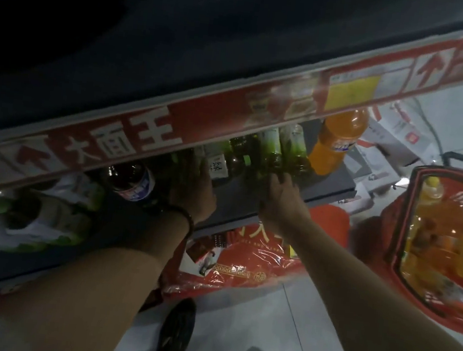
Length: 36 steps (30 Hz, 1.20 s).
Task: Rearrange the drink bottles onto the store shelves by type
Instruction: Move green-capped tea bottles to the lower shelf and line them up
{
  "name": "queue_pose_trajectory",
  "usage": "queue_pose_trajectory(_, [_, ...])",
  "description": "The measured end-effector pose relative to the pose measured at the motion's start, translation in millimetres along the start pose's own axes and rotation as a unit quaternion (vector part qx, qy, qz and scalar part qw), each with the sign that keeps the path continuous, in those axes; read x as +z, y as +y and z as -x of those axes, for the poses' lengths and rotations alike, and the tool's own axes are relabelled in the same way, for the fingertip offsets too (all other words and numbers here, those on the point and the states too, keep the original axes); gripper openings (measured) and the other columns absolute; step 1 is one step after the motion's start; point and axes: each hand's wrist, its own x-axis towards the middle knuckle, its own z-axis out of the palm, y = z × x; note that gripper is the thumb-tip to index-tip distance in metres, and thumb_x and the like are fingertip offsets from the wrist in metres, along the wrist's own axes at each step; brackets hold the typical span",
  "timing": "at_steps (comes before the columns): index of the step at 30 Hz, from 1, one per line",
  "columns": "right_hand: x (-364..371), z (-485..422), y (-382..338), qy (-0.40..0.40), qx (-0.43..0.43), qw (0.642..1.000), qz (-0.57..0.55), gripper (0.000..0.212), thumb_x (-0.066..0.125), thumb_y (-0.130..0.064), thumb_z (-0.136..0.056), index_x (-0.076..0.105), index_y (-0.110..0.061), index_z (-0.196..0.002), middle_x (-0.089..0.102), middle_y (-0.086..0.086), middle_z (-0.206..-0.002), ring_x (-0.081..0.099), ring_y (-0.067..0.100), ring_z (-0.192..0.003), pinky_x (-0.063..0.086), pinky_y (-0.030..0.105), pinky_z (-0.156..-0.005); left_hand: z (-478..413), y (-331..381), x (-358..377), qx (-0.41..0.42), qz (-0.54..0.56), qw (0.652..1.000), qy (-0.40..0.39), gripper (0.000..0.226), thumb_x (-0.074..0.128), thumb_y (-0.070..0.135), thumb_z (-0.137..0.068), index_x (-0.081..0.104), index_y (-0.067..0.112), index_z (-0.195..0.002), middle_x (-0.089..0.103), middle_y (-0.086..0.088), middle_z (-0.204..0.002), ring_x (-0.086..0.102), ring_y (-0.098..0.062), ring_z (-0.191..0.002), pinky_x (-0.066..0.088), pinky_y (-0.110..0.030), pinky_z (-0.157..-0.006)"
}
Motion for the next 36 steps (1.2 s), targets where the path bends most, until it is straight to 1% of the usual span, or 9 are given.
queue_pose_trajectory(6, [10,-29,2,0.013,-0.01,0.997,0.078,0.106,0.076,-0.024,-0.092,0.003,-0.019,-0.169,-0.006,0.017,-0.177,0.011,0.049,-0.158,0.034,0.055,-0.124,-12,3,5,-0.04,-0.038,0.998,-0.012,0.095,0.072,0.059,-0.088,0.029,0.012,-0.157,0.034,-0.015,-0.158,0.039,-0.04,-0.143,0.042,-0.055,-0.111])
queue_pose_trajectory(11, [10,-61,2,-0.027,-0.013,0.993,0.112,0.112,0.074,-0.031,-0.096,-0.01,-0.028,-0.17,-0.029,0.016,-0.173,-0.014,0.054,-0.158,0.016,0.065,-0.127,-3,11,28,-0.09,0.022,0.995,-0.048,0.087,0.07,0.067,-0.086,0.044,0.01,-0.147,0.053,-0.02,-0.148,0.05,-0.04,-0.136,0.044,-0.054,-0.109])
queue_pose_trajectory(14, [15,-63,-3,-0.018,0.001,0.991,0.134,0.098,0.071,-0.029,-0.097,0.005,-0.026,-0.17,-0.018,0.018,-0.175,-0.001,0.054,-0.158,0.014,0.064,-0.128,10,16,36,-0.09,0.087,0.992,-0.026,0.079,0.073,0.061,-0.088,0.044,0.01,-0.14,0.062,-0.016,-0.136,0.063,-0.035,-0.123,0.055,-0.047,-0.095])
queue_pose_trajectory(18, [33,-29,-15,0.088,0.018,0.982,0.166,0.06,0.071,-0.039,-0.094,0.051,-0.019,-0.147,0.035,0.018,-0.158,0.038,0.046,-0.138,0.041,0.056,-0.111,25,19,39,-0.11,0.127,0.986,-0.02,0.076,0.069,0.063,-0.09,0.045,0.011,-0.14,0.063,-0.014,-0.132,0.067,-0.031,-0.115,0.06,-0.045,-0.089])
queue_pose_trajectory(21, [52,-9,-12,0.14,0.045,0.973,0.176,0.049,0.069,-0.036,-0.095,0.054,-0.013,-0.136,0.046,0.019,-0.141,0.047,0.037,-0.122,0.047,0.048,-0.101,32,20,40,-0.122,0.128,0.984,-0.005,0.074,0.056,0.068,-0.095,0.044,0.01,-0.139,0.063,-0.016,-0.129,0.067,-0.032,-0.111,0.061,-0.047,-0.085])
queue_pose_trajectory(26, [56,-38,11,0.12,0.127,0.983,0.051,0.072,0.075,-0.03,-0.094,0.036,-0.006,-0.149,0.055,0.02,-0.129,0.064,0.038,-0.11,0.056,0.052,-0.094,35,25,45,-0.157,0.173,0.971,-0.046,0.074,0.05,0.064,-0.1,0.041,0.005,-0.143,0.056,-0.02,-0.137,0.061,-0.036,-0.12,0.058,-0.046,-0.09])
queue_pose_trajectory(31, [66,-41,20,0.009,0.149,0.981,-0.126,0.053,0.077,-0.05,-0.089,0.061,-0.009,-0.118,0.072,0.011,-0.104,0.071,0.029,-0.086,0.056,0.036,-0.071,43,33,28,-0.2,0.336,0.915,-0.096,0.075,0.069,0.049,-0.096,0.037,0.004,-0.146,0.061,-0.014,-0.129,0.067,-0.029,-0.102,0.059,-0.038,-0.072])
queue_pose_trajectory(34, [66,8,22,-0.04,0.184,0.917,-0.353,0.053,0.077,-0.051,-0.09,0.065,-0.008,-0.12,0.075,0.015,-0.108,0.076,0.032,-0.096,0.065,0.052,-0.086,73,32,-3,-0.239,0.485,0.83,-0.137,0.071,0.073,0.051,-0.09,0.043,0.008,-0.138,0.065,-0.01,-0.111,0.068,-0.03,-0.102,0.061,-0.047,-0.086])
queue_pose_trajectory(36, [64,58,19,-0.079,0.157,0.847,-0.501,0.046,0.076,-0.047,-0.094,0.067,-0.013,-0.124,0.077,0.016,-0.113,0.077,0.034,-0.101,0.061,0.061,-0.094,112,33,-33,-0.256,0.564,0.763,-0.186,0.088,0.077,0.064,-0.075,0.045,0.016,-0.141,0.065,-0.01,-0.125,0.065,-0.03,-0.112,0.055,-0.045,-0.091])
